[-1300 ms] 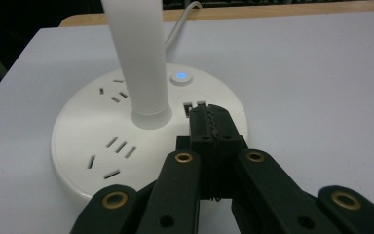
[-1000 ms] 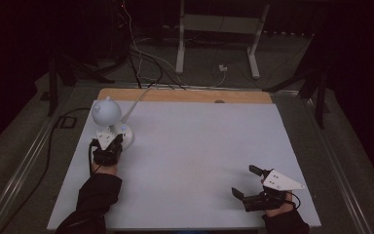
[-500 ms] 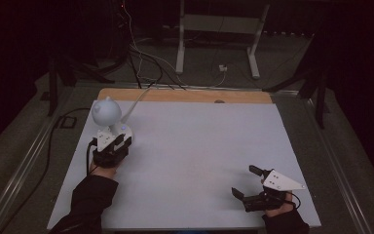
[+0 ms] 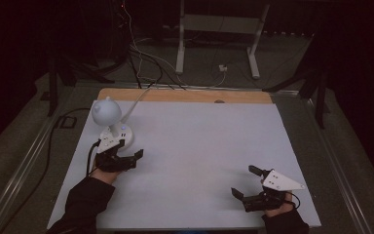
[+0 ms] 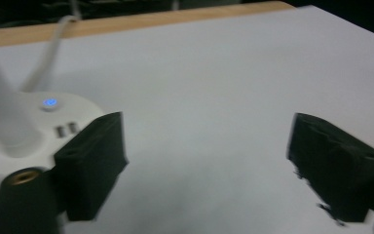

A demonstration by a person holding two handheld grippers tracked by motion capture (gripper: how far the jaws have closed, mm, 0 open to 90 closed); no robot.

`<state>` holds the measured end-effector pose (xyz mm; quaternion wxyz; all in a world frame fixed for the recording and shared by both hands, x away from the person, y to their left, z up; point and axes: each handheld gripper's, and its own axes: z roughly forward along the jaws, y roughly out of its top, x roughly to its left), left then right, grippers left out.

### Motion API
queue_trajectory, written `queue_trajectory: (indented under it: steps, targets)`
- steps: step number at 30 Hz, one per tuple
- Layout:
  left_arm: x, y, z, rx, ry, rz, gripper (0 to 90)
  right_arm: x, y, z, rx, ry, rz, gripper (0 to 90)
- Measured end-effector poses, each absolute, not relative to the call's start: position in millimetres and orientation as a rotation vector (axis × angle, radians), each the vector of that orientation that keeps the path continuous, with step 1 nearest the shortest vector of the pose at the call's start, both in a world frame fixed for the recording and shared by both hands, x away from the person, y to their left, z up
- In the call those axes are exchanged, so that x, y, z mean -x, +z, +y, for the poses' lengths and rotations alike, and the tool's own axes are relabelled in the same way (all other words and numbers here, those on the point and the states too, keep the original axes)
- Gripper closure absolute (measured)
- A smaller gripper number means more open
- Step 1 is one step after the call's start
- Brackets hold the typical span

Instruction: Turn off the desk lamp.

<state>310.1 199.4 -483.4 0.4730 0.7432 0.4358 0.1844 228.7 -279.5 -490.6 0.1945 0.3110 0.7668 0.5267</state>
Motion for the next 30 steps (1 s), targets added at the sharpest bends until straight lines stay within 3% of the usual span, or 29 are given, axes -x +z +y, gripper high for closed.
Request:
queue_trajectory:
  steps: [5,30]
  targets:
    - [-301.0,-479.2,201.9,-1.812,0.392,0.999,0.6,-228.6,-490.6,-279.5,-0.871,1.477,2.15,0.0]
    - [-254.7,-498.6,200.8,-1.945,0.234,0.765,0.5,-229.0,-491.4,-278.3,-0.873,1.474,2.157,0.0]
